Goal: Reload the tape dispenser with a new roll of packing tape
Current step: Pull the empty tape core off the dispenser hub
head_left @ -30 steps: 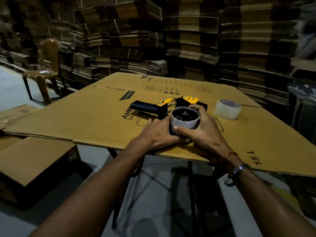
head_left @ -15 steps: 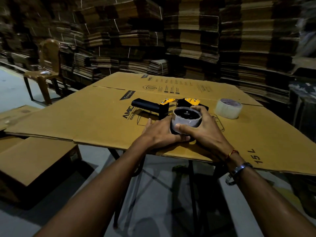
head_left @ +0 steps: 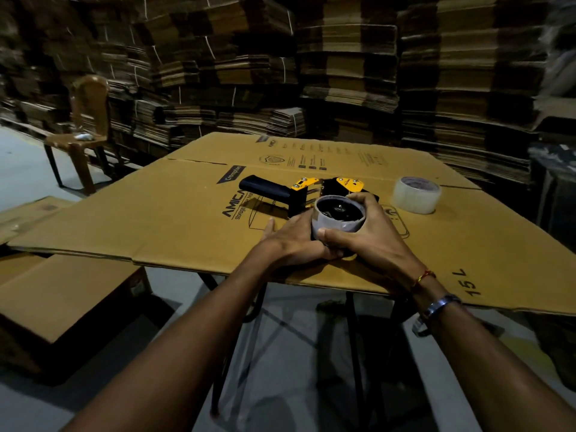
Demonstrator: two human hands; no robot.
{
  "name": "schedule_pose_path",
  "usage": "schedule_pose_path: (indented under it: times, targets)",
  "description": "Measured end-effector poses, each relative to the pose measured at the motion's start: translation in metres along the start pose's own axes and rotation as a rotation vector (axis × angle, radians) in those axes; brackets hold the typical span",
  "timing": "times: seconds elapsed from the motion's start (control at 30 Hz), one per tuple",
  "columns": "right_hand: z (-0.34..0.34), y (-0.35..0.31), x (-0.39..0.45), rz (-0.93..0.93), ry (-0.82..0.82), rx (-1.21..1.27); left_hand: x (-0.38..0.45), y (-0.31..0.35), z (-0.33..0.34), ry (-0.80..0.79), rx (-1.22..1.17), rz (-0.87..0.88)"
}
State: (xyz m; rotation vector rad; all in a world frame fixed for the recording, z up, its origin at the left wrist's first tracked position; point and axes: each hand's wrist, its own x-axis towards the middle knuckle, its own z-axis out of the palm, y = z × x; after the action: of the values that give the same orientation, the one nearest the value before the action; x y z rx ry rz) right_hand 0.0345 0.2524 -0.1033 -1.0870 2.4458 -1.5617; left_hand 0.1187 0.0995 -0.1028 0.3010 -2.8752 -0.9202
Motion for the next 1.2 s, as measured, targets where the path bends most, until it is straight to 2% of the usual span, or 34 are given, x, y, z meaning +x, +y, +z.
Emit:
schedule_pose_path:
  times: [0.77,1.03,1.2]
  targets:
    - [-0.0012,-0.0019,-0.0008,-0.002,-0.005,-0.026,-0.0013,0.0002,0.0036,0.016,0.051,-0.010]
    - [-0.0024,-0.0050,-0.0012,0.048,-0.027,0.072,-0.0044,0.0036,0.0037,0.021,0.055,-0.012]
    - [-0.0040,-0.0085,-0.0016,0.052,-0.059,-0.044,-0.0055,0.0023,0.0045,0.004,0.078,-0.009]
